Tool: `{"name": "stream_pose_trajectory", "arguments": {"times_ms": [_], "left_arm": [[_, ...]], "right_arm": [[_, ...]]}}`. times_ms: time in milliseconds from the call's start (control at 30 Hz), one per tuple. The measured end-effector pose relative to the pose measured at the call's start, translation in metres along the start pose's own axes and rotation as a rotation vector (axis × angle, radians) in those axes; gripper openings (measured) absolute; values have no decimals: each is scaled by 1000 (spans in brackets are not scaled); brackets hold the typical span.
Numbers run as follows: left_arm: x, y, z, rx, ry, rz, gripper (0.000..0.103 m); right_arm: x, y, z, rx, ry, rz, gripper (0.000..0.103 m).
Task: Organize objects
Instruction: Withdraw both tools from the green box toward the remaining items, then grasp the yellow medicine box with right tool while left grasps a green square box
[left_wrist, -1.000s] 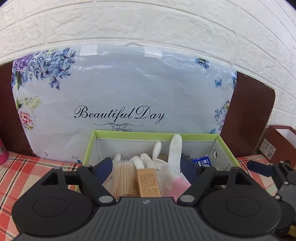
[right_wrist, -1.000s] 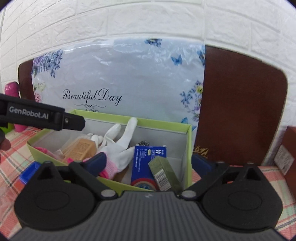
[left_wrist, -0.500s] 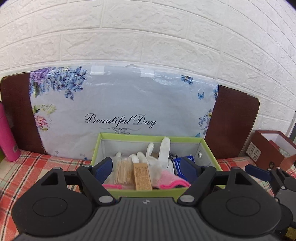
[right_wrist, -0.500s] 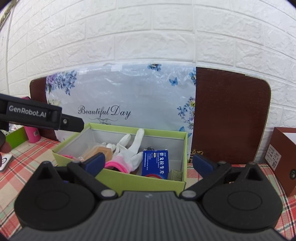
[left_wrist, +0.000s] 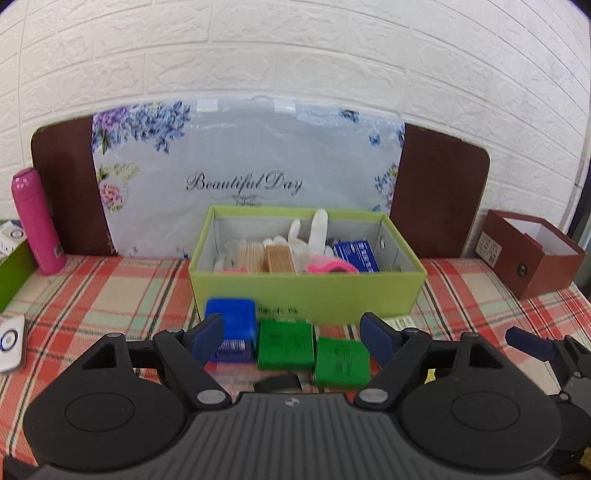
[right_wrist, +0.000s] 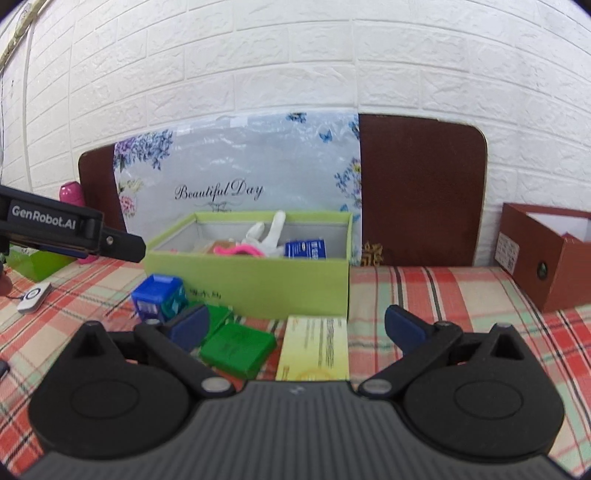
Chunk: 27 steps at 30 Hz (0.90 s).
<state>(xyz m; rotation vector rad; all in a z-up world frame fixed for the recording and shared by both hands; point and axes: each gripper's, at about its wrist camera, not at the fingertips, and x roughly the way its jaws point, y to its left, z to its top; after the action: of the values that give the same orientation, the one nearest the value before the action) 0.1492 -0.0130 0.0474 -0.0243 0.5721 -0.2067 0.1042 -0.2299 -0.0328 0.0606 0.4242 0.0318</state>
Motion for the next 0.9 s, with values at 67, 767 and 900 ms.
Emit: {"name": "stream_pose_trajectory", "arguments": {"times_ms": [67, 767, 900], "left_arm": [[-2, -2, -12, -7, 21, -5, 83], [0, 12, -84, -116, 130, 4, 83], [-4, 20, -85, -131, 119, 7, 83]], "right_arm": [[-5, -1, -11, 19, 21, 2, 103], [4, -12, -65, 68, 158, -20, 103], [33, -12, -60, 43, 187, -32, 103]]}}
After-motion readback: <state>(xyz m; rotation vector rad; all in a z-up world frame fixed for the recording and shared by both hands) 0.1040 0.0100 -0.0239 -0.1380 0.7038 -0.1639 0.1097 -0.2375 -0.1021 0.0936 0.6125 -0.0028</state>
